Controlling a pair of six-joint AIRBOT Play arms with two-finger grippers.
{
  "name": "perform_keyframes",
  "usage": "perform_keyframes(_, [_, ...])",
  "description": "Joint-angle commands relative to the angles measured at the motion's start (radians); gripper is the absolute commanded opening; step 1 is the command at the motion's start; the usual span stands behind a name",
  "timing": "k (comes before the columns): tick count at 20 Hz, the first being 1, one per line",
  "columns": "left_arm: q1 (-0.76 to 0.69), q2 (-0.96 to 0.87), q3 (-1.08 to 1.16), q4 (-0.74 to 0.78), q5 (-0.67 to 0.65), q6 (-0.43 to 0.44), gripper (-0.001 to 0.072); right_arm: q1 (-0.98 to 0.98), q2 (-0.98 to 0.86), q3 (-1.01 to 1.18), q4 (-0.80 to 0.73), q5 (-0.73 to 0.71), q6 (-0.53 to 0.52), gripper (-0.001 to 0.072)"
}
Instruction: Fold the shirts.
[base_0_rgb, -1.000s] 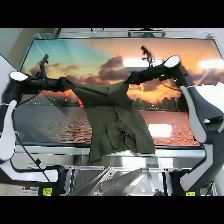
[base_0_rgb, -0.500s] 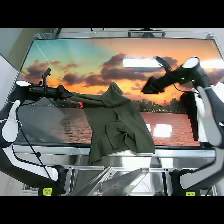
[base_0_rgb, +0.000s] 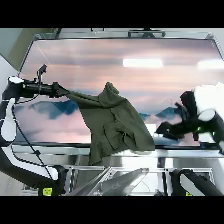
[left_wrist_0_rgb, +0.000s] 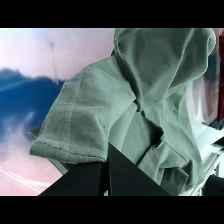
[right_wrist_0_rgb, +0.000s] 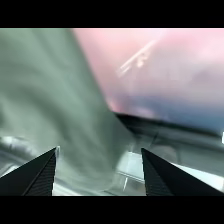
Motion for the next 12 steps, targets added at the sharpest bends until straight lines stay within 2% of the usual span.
perform_keyframes(1, [0.001, -0.001, 0.004, -0.001, -0.005, -0.024, 0.0008, -0.010, 0.063, -0.186, 0.071, -0.111, -0.045, 0.0579])
perform_keyframes(7, [0.002, -0.001, 0.004, -0.001, 0.000, -0.025, 0.0009, 0.057, -0.059, -0.189, 0.209, -0.125, -0.148, 0.0567])
perform_keyframes(8, [0.001, -0.001, 0.004, -0.001, 0.001, -0.025, 0.0009, 0.080, -0.083, -0.189, 0.256, -0.132, -0.177, 0.0482])
perform_keyframes(9, [0.001, -0.001, 0.004, -0.001, 0.001, -0.025, 0.0009, 0.105, -0.110, -0.188, 0.313, -0.134, -0.219, 0.0201])
perform_keyframes(12, [0.002, -0.001, 0.004, 0.000, 0.011, -0.025, 0.0009, 0.147, -0.193, -0.188, 0.428, -0.142, -0.320, 0.0018])
